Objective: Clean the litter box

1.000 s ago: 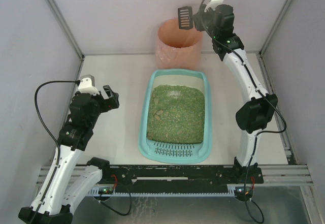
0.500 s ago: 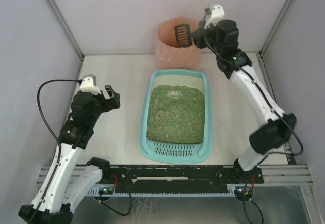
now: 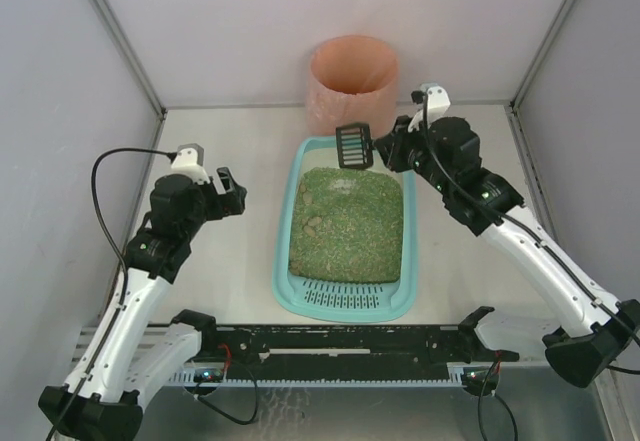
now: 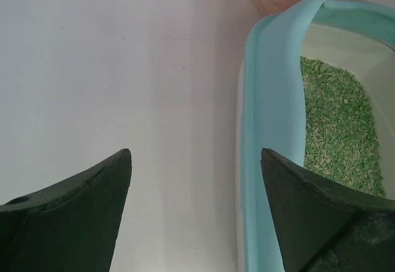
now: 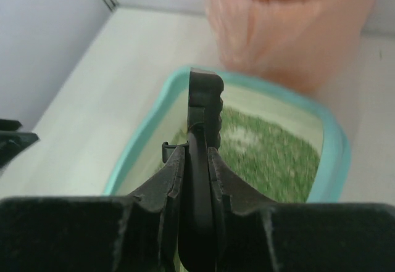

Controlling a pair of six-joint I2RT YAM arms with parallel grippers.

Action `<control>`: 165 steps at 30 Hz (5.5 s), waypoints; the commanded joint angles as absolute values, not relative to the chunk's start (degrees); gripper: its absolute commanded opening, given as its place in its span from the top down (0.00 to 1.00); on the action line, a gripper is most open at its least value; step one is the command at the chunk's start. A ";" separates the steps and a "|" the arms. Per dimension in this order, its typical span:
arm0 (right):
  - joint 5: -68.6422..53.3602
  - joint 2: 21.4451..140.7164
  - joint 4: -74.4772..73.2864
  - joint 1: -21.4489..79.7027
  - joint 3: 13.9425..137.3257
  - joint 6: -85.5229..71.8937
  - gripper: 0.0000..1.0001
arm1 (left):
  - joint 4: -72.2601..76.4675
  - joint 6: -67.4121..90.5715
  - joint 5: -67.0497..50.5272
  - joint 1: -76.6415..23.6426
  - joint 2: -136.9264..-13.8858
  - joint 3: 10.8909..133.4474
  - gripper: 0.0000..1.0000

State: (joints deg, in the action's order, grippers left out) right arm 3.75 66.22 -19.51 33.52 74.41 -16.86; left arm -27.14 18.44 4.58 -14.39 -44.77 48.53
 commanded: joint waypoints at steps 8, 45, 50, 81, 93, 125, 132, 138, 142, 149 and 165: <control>10.35 72.77 -32.48 37.44 73.38 -30.96 1.00 | -27.37 15.24 7.40 -22.83 -46.94 50.41 0.12; -12.34 95.35 -7.50 38.05 61.23 -54.13 1.00 | -31.83 11.94 21.80 -39.29 -50.10 51.33 0.14; -13.48 95.20 -0.06 38.06 56.08 -59.25 1.00 | -31.82 12.05 21.84 -39.29 -50.48 51.47 0.14; -12.08 75.76 9.85 30.40 40.01 -65.38 1.00 | -31.82 12.21 23.91 -37.71 -48.88 50.64 0.14; -9.96 65.85 4.80 28.40 38.72 -63.44 1.00 | -31.98 12.39 23.64 -37.44 -47.90 50.28 0.14; -35.60 51.81 30.49 7.23 18.14 -79.35 1.00 | -30.96 13.10 21.11 -35.38 -45.93 49.47 0.14; -34.43 49.36 28.80 4.95 16.53 -79.74 1.00 | -30.86 13.35 19.10 -34.54 -46.59 49.48 0.14; -29.70 51.69 11.08 13.60 29.48 -64.34 1.00 | -30.63 13.35 16.29 -33.19 -48.24 50.18 0.15; -17.94 51.86 -2.94 17.84 35.54 -56.41 1.00 | -31.06 13.32 16.35 -33.09 -48.45 49.87 0.15; -0.20 59.60 -20.18 29.82 49.49 -45.56 1.00 | -31.06 13.27 16.35 -32.83 -48.79 50.20 0.15; 8.85 83.44 -35.33 44.46 69.86 -40.88 1.00 | -31.21 13.27 16.65 -32.61 -48.41 50.13 0.15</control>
